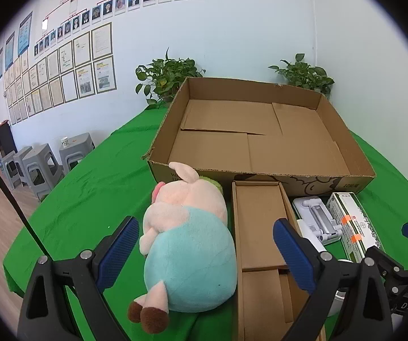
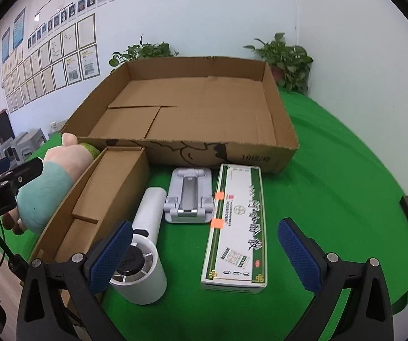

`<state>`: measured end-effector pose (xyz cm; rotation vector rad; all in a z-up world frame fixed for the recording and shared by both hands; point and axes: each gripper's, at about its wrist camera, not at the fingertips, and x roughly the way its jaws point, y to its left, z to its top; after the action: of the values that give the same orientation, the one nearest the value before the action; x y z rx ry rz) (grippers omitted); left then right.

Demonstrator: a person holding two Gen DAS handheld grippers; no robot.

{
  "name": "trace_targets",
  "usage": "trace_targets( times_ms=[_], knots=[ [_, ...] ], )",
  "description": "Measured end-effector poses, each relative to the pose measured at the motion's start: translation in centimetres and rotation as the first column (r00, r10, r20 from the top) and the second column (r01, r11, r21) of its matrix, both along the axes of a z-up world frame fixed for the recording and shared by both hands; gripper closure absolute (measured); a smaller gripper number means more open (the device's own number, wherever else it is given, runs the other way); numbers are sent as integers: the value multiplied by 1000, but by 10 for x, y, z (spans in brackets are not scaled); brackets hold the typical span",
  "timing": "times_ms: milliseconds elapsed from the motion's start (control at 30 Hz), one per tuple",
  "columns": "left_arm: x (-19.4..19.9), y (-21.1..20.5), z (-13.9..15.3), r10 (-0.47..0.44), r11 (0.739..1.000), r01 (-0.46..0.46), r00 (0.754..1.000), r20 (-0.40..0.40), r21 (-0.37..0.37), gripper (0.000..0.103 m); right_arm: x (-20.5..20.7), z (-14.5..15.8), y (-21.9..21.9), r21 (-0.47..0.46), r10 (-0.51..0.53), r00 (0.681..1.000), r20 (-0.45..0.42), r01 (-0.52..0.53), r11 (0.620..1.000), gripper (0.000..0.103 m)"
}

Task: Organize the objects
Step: 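Move both grippers toward the plush pig beside the cardboard box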

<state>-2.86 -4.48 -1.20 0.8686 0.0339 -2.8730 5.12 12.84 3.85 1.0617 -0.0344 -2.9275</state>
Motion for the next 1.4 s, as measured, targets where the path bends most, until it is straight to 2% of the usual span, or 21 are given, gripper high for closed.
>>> trace_targets(
  times_ms=[167,367,633,667,700,733,767,800,833,867,900,933,967,1000,1033,1067,1100,1133,1267,1400],
  knots=[
    [-3,-3,-3,18,1000,-18,1000,21,13,8,0,-4,-2,-7,7,1000,1,-7,1000,0],
    [-7,-3,-8,29,1000,-28,998,64,-14,8,-8,-12,5,-75,-5,999,46,8,997,0],
    [-7,0,-6,-4,1000,2,998,61,20,11,-11,-19,2,-45,-25,998,61,28,999,1],
    [-8,0,-6,-9,1000,8,998,61,27,13,-12,-19,1,-30,-27,998,61,29,999,1],
    [-8,1,-6,-15,999,13,998,61,32,23,-12,-19,0,-19,-27,998,62,28,999,3],
    [-9,1,-7,-21,999,18,997,69,35,39,-13,-19,0,-8,-26,998,63,27,1000,5],
    [-11,1,-8,-23,999,20,997,74,36,48,-13,-20,-1,0,-22,998,66,22,1000,8],
    [-12,1,-9,-22,999,19,996,82,37,62,-14,-21,-2,-2,-8,997,74,8,1000,14],
    [-12,1,-9,-20,999,18,996,82,35,71,-14,-22,-2,-6,5,997,82,-5,1000,25],
    [-12,1,-9,-23,999,21,997,77,30,72,-15,-23,-4,-8,15,996,91,-15,1000,31],
    [-11,2,-9,-34,999,32,997,67,28,72,-15,-23,-4,-13,25,995,93,-24,1000,40],
    [-10,2,-7,-45,999,43,997,56,30,71,-14,-24,-5,-16,29,996,90,-27,999,45],
    [-9,2,-6,-48,998,47,998,41,32,69,-14,-23,-5,-17,30,996,85,-28,999,45],
    [-8,2,-4,-42,999,41,999,32,30,53,-13,-22,-6,-20,36,996,81,-35,999,43],
    [-8,1,-3,-36,999,35,999,22,29,27,-13,-22,-6,-25,40,996,80,-38,999,35],
    [-6,0,-1,-25,999,25,1000,-2,33,18,-14,-21,-7,-29,40,996,84,-38,999,27],
    [-3,-1,1,-17,999,18,999,-28,39,15,-14,-21,-7,-30,39,996,83,-37,999,6],
    [-3,-2,2,-15,999,17,999,-38,38,15,-13,-20,-6,-30,34,997,75,-32,999,0],
    [-5,-1,2,-17,1000,17,999,-29,4,15,-17,-21,-5,-12,26,996,89,-25,1000,0],
    [-7,-10,-1,-11,999,11,1000,-9,34,15,-18,-22,-2,-69,66,993,103,-59,996,0]
  ],
)
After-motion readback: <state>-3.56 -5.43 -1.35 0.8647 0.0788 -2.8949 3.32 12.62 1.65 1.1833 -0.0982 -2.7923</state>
